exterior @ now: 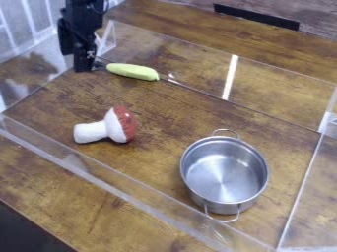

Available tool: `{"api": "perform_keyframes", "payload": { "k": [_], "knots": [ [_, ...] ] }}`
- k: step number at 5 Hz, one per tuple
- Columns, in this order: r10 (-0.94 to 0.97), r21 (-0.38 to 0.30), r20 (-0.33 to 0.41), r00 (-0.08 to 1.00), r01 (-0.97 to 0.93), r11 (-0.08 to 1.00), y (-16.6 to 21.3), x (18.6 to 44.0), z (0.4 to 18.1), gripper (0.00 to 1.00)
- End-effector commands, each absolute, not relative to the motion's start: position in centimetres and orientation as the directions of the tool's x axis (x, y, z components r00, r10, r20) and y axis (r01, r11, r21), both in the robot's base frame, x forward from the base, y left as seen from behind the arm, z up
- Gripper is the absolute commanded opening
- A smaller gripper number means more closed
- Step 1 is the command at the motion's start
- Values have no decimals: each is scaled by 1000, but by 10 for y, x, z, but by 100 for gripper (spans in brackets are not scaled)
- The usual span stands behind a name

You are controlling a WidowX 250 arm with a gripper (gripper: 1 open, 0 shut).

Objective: Move the green spoon to the left

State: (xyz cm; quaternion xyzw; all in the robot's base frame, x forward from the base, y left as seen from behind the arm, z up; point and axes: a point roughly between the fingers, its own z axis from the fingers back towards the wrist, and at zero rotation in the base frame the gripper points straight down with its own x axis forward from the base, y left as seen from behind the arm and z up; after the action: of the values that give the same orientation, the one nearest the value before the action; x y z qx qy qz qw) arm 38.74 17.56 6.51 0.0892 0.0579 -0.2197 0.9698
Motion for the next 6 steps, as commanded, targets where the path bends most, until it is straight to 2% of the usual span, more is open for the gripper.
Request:
{"api": "perform_keyframes", "payload": {
  "k": [1, 2, 3, 4, 5, 6],
  "knots": [
    [-460, 190, -95, 883, 470, 862, 185, 390, 78, 100],
    [-512, 177, -90, 855, 519, 836, 184, 393, 64, 100],
    [-562, 170, -83, 823, 567, 806, 185, 396, 62, 0],
    [-636, 170, -81, 768, 639, 750, 180, 392, 60, 100],
    [-702, 183, -76, 708, 702, 688, 173, 388, 65, 100],
    [-771, 219, -69, 633, 764, 607, 157, 388, 78, 100]
  ]
}}
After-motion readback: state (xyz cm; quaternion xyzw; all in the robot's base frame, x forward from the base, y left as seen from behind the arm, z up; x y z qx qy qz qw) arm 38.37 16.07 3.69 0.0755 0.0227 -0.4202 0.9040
